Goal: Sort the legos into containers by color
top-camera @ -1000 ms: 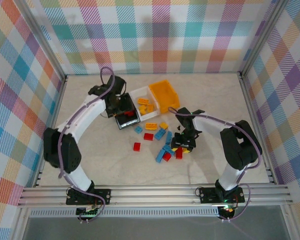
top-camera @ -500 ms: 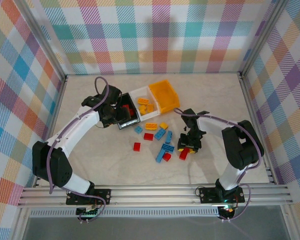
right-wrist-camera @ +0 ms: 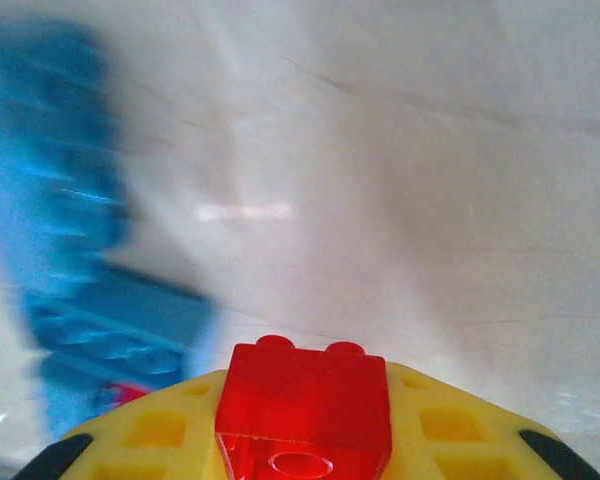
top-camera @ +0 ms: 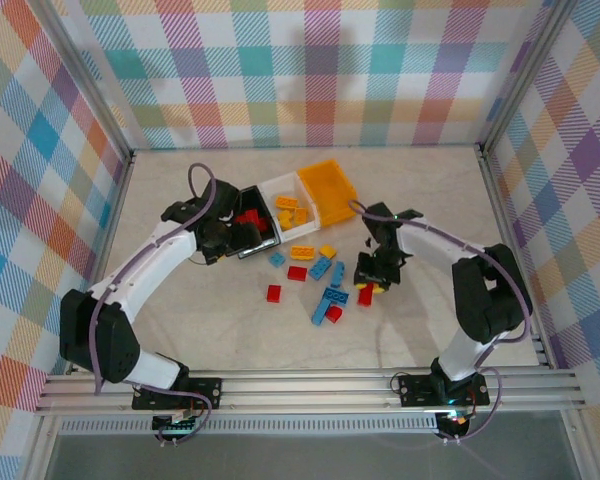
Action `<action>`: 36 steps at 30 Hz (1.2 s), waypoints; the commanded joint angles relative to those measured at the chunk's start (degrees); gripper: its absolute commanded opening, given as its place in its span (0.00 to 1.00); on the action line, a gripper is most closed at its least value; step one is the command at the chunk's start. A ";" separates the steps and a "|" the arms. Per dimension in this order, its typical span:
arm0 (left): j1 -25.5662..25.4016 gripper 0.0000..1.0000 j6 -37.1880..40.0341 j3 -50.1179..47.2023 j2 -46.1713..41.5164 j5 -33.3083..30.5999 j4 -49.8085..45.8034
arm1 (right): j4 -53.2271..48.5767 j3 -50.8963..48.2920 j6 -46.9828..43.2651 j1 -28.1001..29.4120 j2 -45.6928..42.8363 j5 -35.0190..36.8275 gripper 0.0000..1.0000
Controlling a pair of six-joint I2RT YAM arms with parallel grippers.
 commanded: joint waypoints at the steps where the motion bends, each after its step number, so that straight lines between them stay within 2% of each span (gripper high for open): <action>1: -0.15 0.84 -2.80 -4.03 -3.70 3.04 2.05 | 1.17 8.34 1.10 0.15 -2.05 -6.85 0.28; 7: -0.12 0.84 -7.30 -14.05 -8.66 8.14 5.89 | 9.10 21.01 5.21 0.77 6.65 -16.14 0.28; 15: -0.14 0.84 -10.10 -20.66 -17.80 7.73 2.57 | 13.30 43.17 6.51 5.46 24.20 -23.35 0.27; 21: -0.10 0.83 -11.64 -23.47 -22.08 7.69 0.21 | 12.35 58.50 8.27 8.73 36.62 -25.27 0.27; 26: -0.15 0.83 -11.66 -24.63 -23.03 8.33 -0.70 | 12.67 67.36 11.35 9.83 44.30 -26.37 0.28; 31: -0.15 0.83 -11.87 -25.10 -23.11 8.68 -0.49 | 13.89 74.17 14.85 9.96 49.80 -27.07 0.38; 36: -0.15 0.83 -11.88 -25.33 -21.85 9.45 1.06 | 14.36 76.45 15.98 9.90 50.40 -26.75 0.47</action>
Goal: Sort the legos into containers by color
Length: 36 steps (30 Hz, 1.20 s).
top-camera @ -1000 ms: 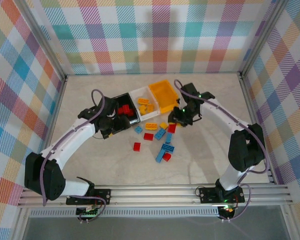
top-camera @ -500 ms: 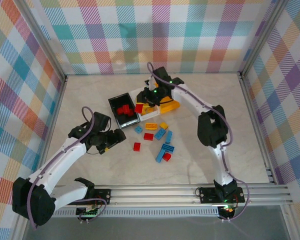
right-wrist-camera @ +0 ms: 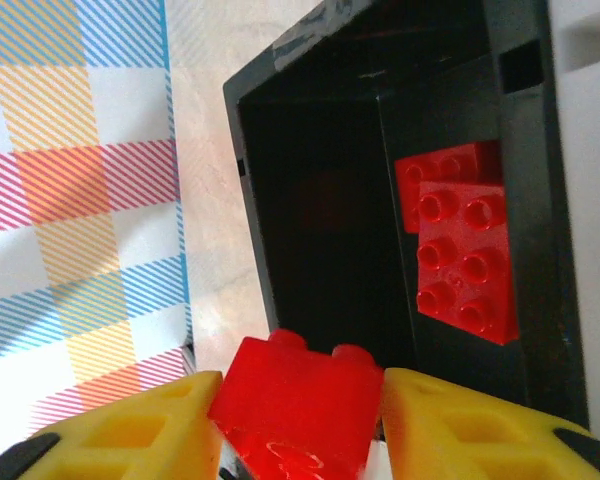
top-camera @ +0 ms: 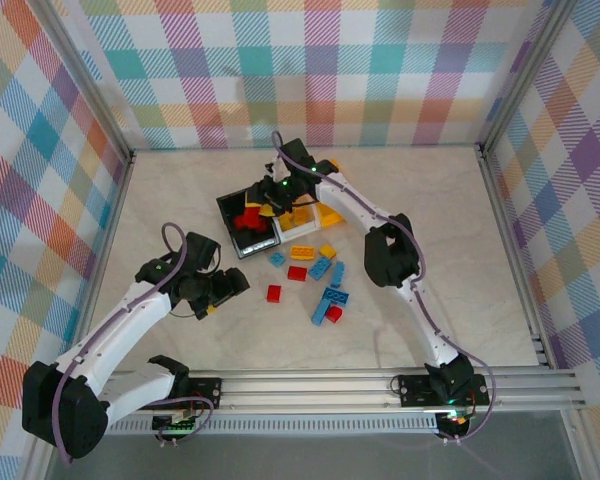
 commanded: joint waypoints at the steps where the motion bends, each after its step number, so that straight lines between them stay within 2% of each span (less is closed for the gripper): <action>1: -0.15 0.83 -0.68 -0.73 0.90 1.49 0.75 | 0.55 2.84 1.06 -0.29 -0.80 -1.26 0.48; 7: -0.19 0.83 0.83 0.93 5.28 2.48 3.63 | -4.57 -0.07 -4.54 -0.28 -5.97 0.75 0.52; 11: -0.13 0.83 2.32 3.02 8.22 2.51 4.67 | -13.13 -3.52 -11.71 -0.31 -10.79 4.61 0.51; 17: -0.26 0.83 4.05 5.33 12.59 3.73 6.90 | -24.21 -25.46 -19.61 -0.35 -26.62 20.70 0.51; 20: -1.41 0.83 6.92 7.02 15.03 4.56 8.02 | -24.51 -39.60 -18.87 -0.35 -35.31 23.20 0.51; 25: -8.79 0.84 13.86 13.68 21.33 3.40 6.50 | -21.00 -57.95 -17.22 -0.76 -45.60 25.85 0.56; 29: -10.11 0.85 11.97 13.99 23.52 3.53 8.31 | -18.87 -61.05 -17.93 -1.40 -45.36 27.11 0.56; 36: -10.35 0.84 8.68 12.97 22.16 3.47 9.59 | -15.95 -60.14 -19.44 -3.83 -38.65 27.70 0.56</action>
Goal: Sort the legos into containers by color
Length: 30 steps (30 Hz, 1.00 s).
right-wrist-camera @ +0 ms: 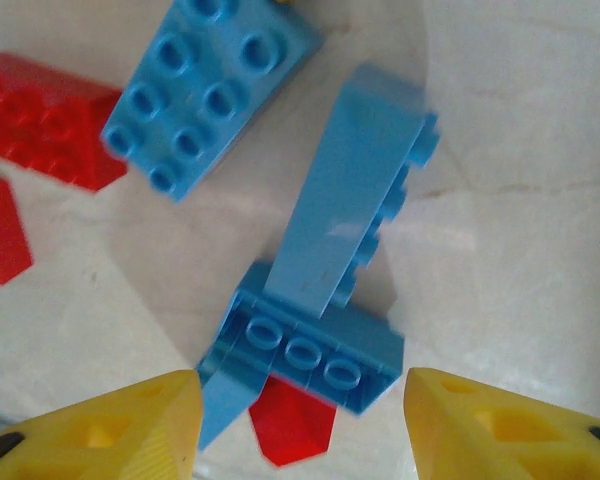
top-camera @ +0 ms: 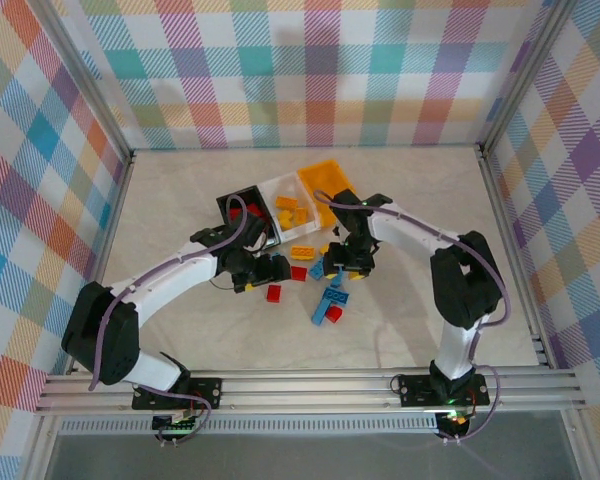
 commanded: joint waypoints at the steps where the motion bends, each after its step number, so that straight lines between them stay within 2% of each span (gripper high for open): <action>1: -0.29 0.85 -1.08 -0.43 -1.47 -0.14 -0.31 | 2.23 0.83 -1.53 -1.43 2.94 0.72 0.55; 18: -1.44 0.85 -0.94 0.27 -1.63 -0.78 -2.55 | 4.18 5.68 -2.42 -3.04 12.69 -0.44 0.47; 20: -1.44 0.85 -0.45 0.67 -1.14 -0.73 -2.96 | 4.28 5.45 -2.25 -3.11 12.55 -0.15 0.44; 26: -1.44 0.85 0.07 0.98 0.18 -0.13 -2.32 | 2.58 4.27 -2.33 -3.24 8.39 2.12 0.27; 30: -1.60 0.85 0.92 1.51 1.47 0.40 -1.90 | 0.53 4.80 -2.00 -4.14 3.72 3.17 0.25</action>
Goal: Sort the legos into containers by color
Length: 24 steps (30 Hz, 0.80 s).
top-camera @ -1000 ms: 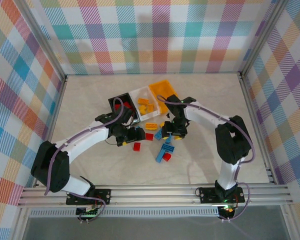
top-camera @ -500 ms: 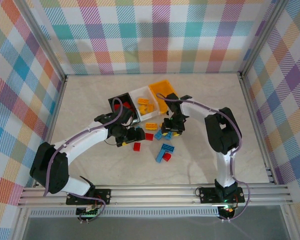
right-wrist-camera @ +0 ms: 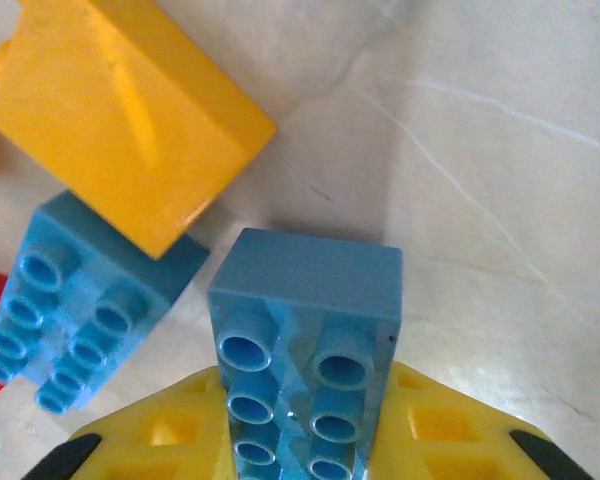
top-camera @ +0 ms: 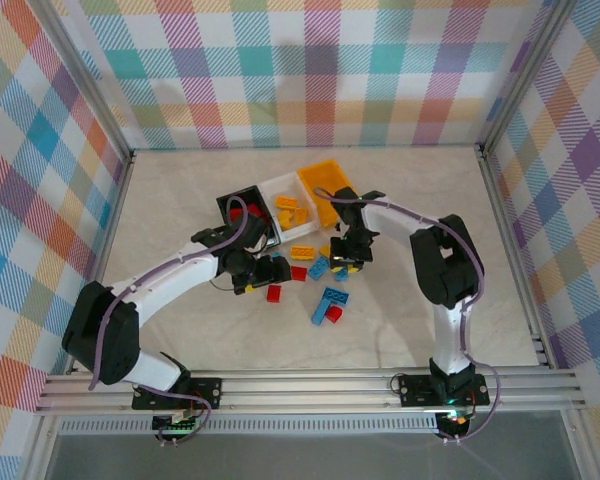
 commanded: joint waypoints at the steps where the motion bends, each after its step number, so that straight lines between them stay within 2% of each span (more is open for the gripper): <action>1: -1.08 0.85 2.21 2.00 1.51 0.31 -1.48 | -3.14 1.34 -0.29 -1.11 -5.93 1.42 0.25; 4: -2.42 0.86 4.91 4.36 3.04 -0.47 -3.11 | -3.91 5.97 -0.26 -2.90 -6.77 1.00 0.26; 7: -3.45 0.86 6.38 6.02 4.52 -0.45 -3.99 | -4.17 13.55 -0.51 -5.34 -4.04 -0.45 0.26; 16: -4.06 0.86 5.01 6.36 5.97 0.10 -4.08 | -7.17 43.33 -0.15 -8.48 15.44 -3.78 0.27; 22: -5.01 0.86 4.29 7.08 6.92 -0.60 -5.01 | -6.91 55.66 1.69 -9.28 25.84 -7.04 0.28; 24: -5.39 0.85 4.27 7.45 7.46 -0.75 -5.36 | -6.62 58.30 2.16 -9.37 27.92 -7.93 0.32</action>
